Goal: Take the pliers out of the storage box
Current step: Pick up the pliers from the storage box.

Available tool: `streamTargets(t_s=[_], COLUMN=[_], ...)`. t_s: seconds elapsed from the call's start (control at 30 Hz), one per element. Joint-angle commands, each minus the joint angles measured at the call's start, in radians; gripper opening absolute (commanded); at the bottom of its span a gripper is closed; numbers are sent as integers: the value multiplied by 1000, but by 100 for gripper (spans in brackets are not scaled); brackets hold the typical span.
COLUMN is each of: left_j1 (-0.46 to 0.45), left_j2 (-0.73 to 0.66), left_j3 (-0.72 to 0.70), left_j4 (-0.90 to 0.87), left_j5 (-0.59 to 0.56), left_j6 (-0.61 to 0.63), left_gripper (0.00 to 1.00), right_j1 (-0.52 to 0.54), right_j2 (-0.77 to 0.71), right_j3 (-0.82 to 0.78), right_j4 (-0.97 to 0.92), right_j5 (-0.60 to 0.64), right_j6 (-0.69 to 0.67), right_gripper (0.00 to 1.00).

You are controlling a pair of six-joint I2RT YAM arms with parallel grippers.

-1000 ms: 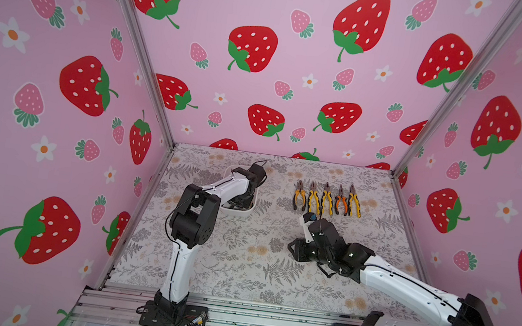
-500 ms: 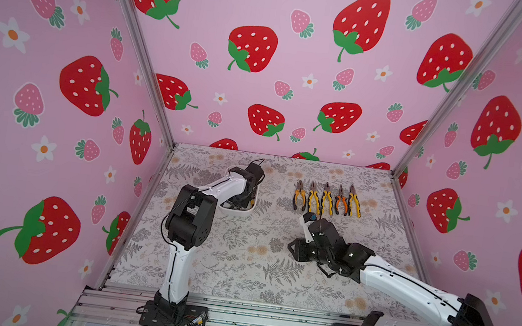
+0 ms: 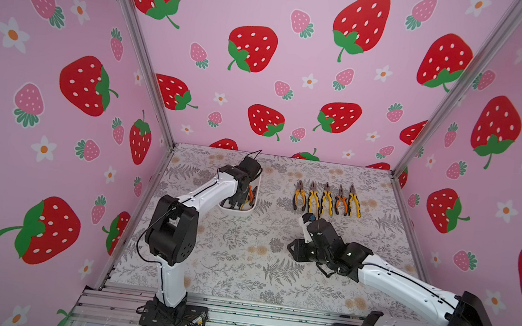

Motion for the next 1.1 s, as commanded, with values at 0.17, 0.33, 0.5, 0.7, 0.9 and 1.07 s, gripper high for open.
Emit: streamTargets(t_s=[0.17, 0.33, 0.5, 0.7, 0.9, 1.07], left_j1=[-56, -128, -214, -278, -350, -391], left_j2=[-225, -332, -398, -447, -481, -488], left_j3=[-98, -200, -275, -359, -419, -436], left_j4=[52, 60, 47, 48, 40, 41], left_j5=[-11, 23, 37, 118, 118, 108], left_j6=[-70, -149, -224, -303, -353, -374], left_gripper=[0, 0, 0, 0, 0, 0], right_j1=[14, 24, 29, 34, 40, 50], right_j2=[65, 137, 173, 199, 224, 251], right_j3=[175, 286, 322, 332, 334, 345], right_j4=[-56, -142, -177, -186, -200, -204], right_j5=[-2, 38, 71, 71, 78, 73], right_j6=[-10, -13, 9, 24, 36, 42], right_gripper=[34, 32, 32, 32, 32, 32])
